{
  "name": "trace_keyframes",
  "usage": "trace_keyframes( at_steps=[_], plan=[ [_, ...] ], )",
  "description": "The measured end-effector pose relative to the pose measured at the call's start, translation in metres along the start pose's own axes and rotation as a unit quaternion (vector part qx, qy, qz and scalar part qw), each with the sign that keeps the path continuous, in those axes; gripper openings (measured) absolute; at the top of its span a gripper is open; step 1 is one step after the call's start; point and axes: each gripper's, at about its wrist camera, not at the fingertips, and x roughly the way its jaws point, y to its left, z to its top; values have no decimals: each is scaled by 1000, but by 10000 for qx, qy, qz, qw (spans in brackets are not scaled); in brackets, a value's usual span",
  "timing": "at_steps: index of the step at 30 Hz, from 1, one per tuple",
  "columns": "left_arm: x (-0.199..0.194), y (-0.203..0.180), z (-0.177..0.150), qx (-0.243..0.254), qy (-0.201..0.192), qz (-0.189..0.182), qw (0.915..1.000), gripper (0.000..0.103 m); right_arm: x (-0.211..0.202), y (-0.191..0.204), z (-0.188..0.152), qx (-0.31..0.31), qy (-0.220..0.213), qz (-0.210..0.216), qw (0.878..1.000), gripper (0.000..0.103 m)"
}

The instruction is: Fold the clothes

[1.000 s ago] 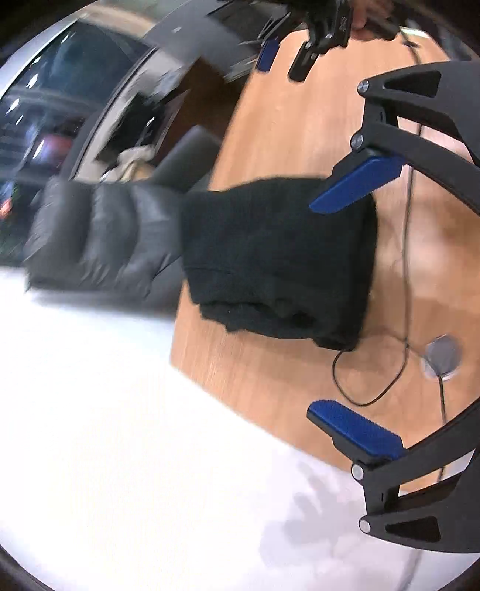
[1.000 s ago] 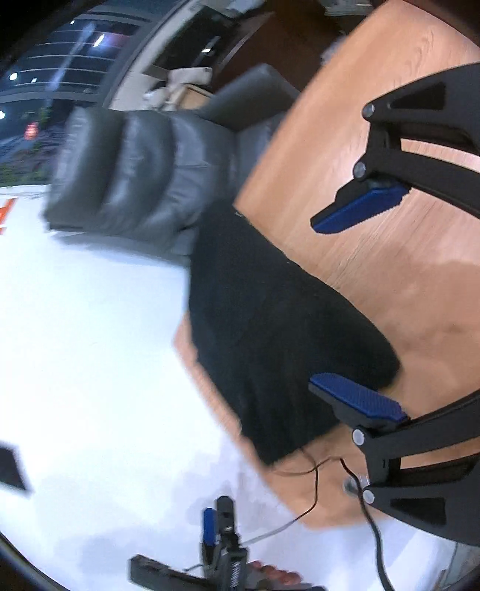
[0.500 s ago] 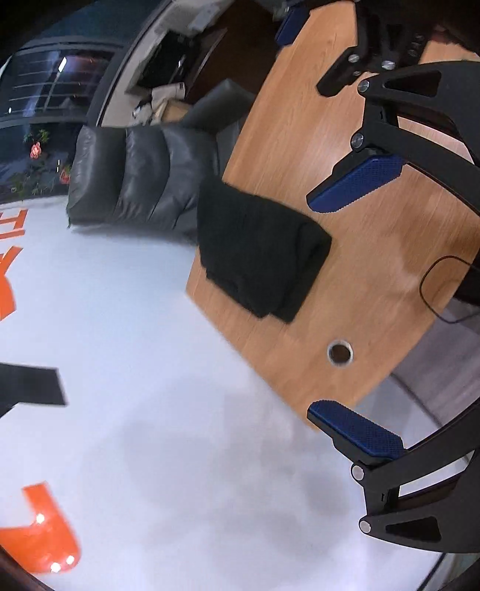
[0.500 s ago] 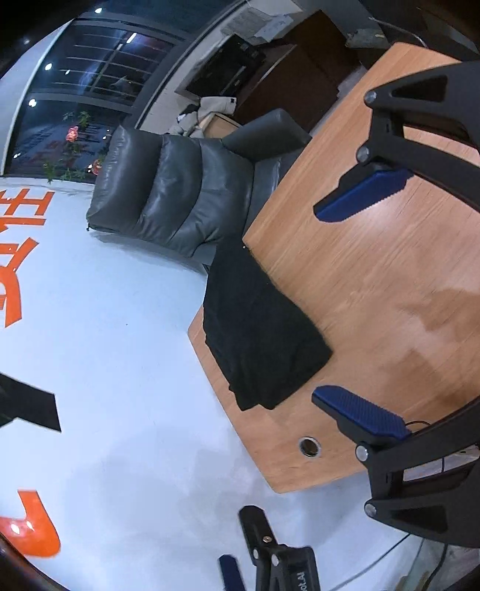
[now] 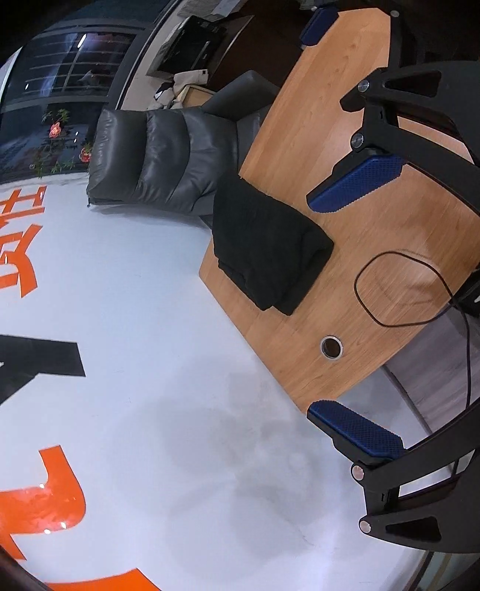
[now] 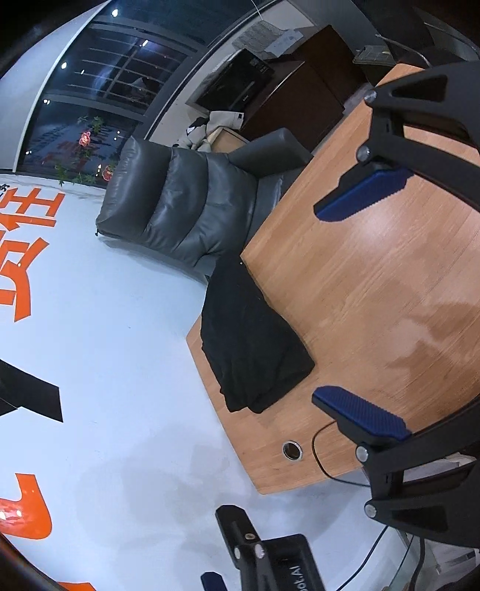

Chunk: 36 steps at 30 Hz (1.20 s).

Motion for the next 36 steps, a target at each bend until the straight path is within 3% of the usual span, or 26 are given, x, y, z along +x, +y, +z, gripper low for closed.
trace_keyframes(
  at_steps=[7,36],
  plan=[
    [0,2,1,-19,80,140,9999,103,1,6,5,-49,1,61,10000,94],
    [-2,11,-8,-93,175,84,9998,103,-14,26,5,-320,-101,59,9994,94]
  ],
)
